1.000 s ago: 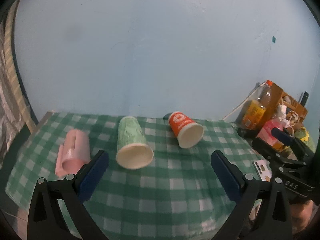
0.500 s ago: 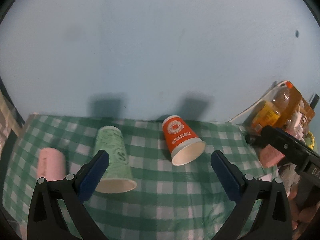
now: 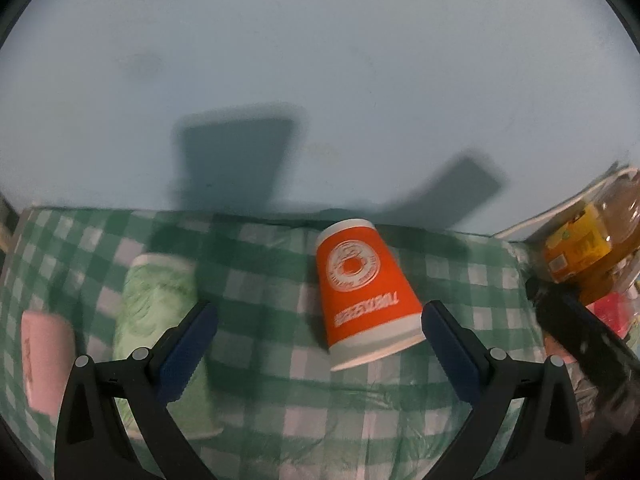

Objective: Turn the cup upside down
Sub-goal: 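Move the left tool to the orange paper cup and close on it, then lift the orange cup with the left tool and turn it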

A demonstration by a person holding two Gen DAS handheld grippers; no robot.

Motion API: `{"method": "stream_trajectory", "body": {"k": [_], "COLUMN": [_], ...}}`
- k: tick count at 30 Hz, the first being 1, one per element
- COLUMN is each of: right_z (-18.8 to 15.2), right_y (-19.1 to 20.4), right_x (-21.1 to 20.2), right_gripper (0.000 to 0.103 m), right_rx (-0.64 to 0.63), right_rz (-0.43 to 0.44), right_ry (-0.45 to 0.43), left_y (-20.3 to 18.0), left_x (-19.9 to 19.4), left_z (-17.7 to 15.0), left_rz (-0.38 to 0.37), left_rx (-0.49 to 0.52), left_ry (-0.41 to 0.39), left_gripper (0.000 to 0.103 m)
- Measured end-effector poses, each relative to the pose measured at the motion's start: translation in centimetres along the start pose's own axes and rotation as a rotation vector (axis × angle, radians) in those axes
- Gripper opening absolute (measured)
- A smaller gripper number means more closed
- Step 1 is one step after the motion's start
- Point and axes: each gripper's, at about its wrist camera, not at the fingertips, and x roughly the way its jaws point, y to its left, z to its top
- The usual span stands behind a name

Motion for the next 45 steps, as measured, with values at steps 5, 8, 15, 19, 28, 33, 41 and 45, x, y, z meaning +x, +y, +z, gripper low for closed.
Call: {"method": "stream_trajectory", "body": {"k": [5, 8, 15, 19, 28, 33, 41, 45], "right_z": [-0.1, -0.4, -1.4, -2.2, -3.4, -4.4, -6.3, -7.9], "right_y": [0.1, -0.4, -1.3, -1.5, -1.2, -1.1, -1.3, -1.0], "right_x": [1.7, 2.9, 4.9, 5.4, 4.9, 4.0, 1.2, -0.1], "right_gripper": [0.089, 0.089, 0.089, 0.089, 0.089, 0.089, 0.089, 0.089], "right_rx": [-0.053, -0.065, -0.082, -0.102, -0.137, -0.148, -0.166, -0.183], "right_rz": [-0.018, -0.041, -0.058, -0.062, -0.063, -0.052, -0.003, 0.011], "right_ry": [0.039, 0.059, 0.105, 0.123, 0.127, 0.114, 0.097, 0.093], "left_y": [-0.5, -0.7, -1.4, -1.9, -2.3, -2.9, -3.6, -3.3], "left_x": [3.1, 4.6, 7.6, 9.1, 10.3, 7.8, 0.8, -2.2], "left_z": [1.0, 1.5, 2.1, 2.0, 1.6, 1.5, -0.4, -5.3], "left_rz": [-0.032, -0.019, -0.033, -0.022, -0.035, 0.0, -0.033, -0.043], "left_rx": [-0.05, -0.063, -0.051, -0.021, 0.066, 0.179, 0.348, 0.432], "left_ry": [0.073, 0.098, 0.178, 0.234, 0.291, 0.222, 0.134, 0.118], "left_gripper": [0.103, 0.103, 0.103, 0.103, 0.078, 0.078, 0.078, 0.078]}}
